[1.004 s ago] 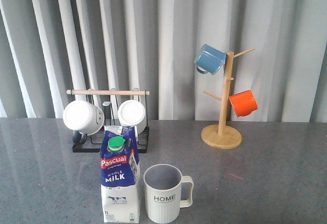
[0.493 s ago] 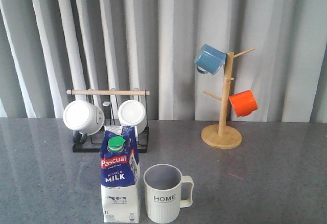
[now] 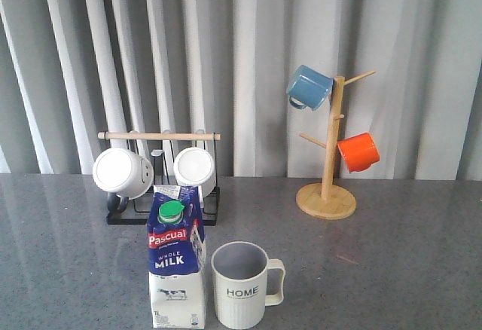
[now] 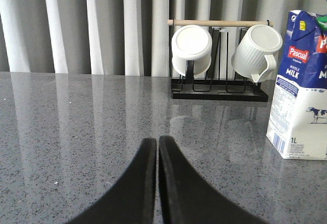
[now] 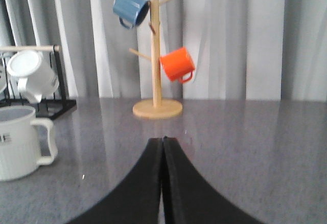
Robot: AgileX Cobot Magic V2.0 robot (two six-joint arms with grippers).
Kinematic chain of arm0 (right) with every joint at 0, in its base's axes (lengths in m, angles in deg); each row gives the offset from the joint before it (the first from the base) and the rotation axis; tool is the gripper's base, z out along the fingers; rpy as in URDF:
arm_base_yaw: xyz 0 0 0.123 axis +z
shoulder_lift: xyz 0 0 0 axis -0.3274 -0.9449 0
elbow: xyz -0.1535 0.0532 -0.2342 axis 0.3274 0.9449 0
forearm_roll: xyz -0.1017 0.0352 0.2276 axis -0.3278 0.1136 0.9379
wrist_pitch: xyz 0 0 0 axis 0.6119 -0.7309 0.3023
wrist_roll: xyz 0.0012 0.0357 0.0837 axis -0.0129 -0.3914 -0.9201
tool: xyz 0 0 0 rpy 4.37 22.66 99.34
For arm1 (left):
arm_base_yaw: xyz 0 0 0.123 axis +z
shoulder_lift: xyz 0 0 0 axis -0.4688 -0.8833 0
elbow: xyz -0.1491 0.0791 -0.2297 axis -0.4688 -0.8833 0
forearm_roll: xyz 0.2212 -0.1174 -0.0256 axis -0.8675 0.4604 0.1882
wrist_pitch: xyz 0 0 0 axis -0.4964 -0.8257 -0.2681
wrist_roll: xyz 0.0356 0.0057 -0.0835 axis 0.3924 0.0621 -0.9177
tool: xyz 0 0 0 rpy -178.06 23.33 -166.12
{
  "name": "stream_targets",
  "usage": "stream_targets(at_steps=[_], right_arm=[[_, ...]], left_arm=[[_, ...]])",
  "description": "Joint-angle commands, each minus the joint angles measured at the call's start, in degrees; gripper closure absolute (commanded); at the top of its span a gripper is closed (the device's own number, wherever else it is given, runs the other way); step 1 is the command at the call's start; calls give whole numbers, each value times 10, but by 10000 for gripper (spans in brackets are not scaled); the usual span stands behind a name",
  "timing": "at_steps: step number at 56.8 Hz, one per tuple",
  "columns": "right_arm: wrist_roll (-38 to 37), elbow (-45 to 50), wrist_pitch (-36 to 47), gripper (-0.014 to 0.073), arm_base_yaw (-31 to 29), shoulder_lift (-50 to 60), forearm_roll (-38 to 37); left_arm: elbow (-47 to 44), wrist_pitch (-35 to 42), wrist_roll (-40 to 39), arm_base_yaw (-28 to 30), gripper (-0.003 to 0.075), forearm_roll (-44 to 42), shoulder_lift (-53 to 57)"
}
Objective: Place milk next to cup
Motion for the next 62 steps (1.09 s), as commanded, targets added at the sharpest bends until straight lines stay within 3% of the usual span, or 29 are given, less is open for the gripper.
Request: stream_targets(at_steps=[1,8,28,39,51,62], right_arm=[[-74,24,9,602,-12,36,-46],[-152,39,-56,602,-47,79,-87],[-152,40,-74,602,-67,112,-92],[-140,40,-74,602,-67,112,-120],[-56,40,-74,602,-67,112,-99],[-47,40,-74,602,-67,112,-99]], left_arm=[[13,40,-5,1,726,0,7],[13,40,-5,1,726,0,7],[13,40,-5,1,726,0,7],[13,40,-5,1,726,0,7],[13,40,-5,1,726,0,7],[13,40,-5,1,726,0,7]])
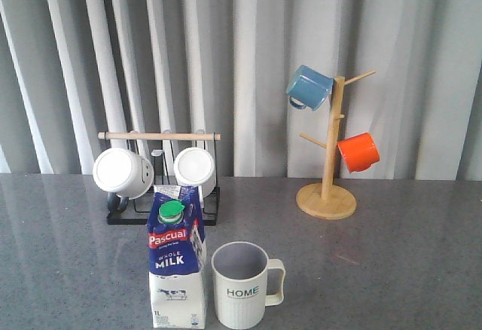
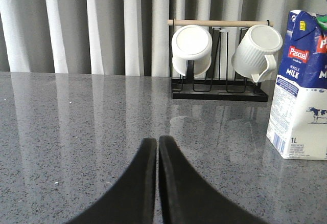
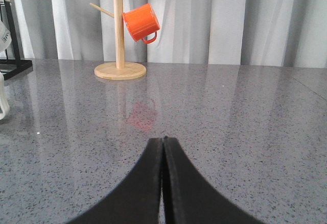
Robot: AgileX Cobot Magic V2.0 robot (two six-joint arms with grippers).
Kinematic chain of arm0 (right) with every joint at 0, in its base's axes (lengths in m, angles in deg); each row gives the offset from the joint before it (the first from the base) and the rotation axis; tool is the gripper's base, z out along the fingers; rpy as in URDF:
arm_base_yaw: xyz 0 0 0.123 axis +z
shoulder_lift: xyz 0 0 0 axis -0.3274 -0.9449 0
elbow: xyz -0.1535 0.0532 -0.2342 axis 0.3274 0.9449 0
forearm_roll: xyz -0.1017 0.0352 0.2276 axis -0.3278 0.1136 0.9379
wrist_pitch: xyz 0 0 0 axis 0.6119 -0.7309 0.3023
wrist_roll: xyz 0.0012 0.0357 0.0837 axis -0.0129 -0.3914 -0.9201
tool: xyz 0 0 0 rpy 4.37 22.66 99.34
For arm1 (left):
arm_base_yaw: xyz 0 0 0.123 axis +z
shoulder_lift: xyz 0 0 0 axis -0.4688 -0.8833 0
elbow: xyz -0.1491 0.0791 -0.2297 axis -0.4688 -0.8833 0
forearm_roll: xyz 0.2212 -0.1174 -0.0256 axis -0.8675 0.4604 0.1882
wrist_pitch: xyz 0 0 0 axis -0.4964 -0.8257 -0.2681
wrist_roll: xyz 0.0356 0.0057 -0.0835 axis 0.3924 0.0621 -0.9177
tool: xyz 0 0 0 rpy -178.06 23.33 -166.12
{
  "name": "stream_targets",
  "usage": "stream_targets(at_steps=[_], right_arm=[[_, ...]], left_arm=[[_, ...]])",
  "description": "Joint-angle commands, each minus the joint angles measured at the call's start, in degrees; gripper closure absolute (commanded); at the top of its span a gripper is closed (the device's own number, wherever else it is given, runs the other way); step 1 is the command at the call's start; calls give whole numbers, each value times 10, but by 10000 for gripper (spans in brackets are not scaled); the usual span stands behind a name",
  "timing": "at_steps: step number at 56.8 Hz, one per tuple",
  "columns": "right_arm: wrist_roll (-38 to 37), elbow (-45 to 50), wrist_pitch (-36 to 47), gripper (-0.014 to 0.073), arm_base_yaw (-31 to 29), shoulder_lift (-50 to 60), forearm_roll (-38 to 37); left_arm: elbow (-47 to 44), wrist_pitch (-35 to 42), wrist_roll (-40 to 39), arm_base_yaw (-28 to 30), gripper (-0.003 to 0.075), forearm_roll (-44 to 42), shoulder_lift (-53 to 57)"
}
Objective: Place milk next to cup
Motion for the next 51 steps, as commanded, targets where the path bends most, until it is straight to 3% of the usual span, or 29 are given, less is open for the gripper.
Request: stream_targets(at_steps=[1,51], right_arm=[[9,6,39,602,-3,8,-1],[11,6,39,602,-3,8,21]], left_arm=[[13,40,-4,1,726,0,7],[13,40,-4,1,726,0,7]])
